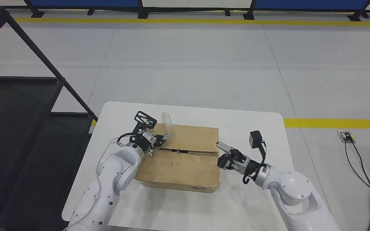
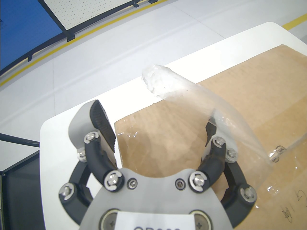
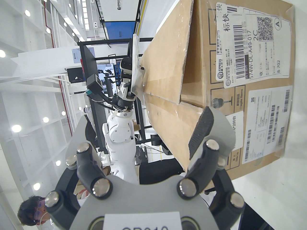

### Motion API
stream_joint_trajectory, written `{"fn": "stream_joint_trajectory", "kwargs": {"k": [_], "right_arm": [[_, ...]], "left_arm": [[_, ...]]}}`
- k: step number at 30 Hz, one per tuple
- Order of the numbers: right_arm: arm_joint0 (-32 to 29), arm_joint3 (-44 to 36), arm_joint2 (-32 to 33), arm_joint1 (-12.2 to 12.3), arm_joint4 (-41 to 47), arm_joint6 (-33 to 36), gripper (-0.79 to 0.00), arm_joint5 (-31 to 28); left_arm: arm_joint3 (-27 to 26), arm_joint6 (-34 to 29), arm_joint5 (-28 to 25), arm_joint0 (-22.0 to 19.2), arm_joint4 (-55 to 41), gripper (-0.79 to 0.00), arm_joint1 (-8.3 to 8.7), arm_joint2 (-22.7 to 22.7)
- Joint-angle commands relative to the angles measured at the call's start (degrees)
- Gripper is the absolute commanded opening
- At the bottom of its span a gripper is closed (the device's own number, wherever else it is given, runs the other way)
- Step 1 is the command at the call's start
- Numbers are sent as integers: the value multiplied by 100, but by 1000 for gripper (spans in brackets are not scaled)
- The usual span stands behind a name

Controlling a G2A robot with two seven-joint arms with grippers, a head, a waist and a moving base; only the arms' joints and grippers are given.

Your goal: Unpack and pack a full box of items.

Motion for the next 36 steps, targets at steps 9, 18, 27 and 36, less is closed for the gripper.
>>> {"fn": "stream_joint_trajectory", "kwargs": {"k": [9,18,27,36], "right_arm": [[439,926,-1126,-222,311,-190,0,-168],[478,823,-1046,-288,441,-780,0,-1079],[139,311,-659,-218,401,-844,0,-1122],[132,246,-427,-189,516,-711,0,-1167]], "left_arm": [[-456,1079,363,765,-105,0,27,-336],[-675,1105,414,883,87,0,24,-372],[-1195,1366,462,1034,227,0,33,-533],[-1510,1349,854,1437,290,0,141,-1657]]}}
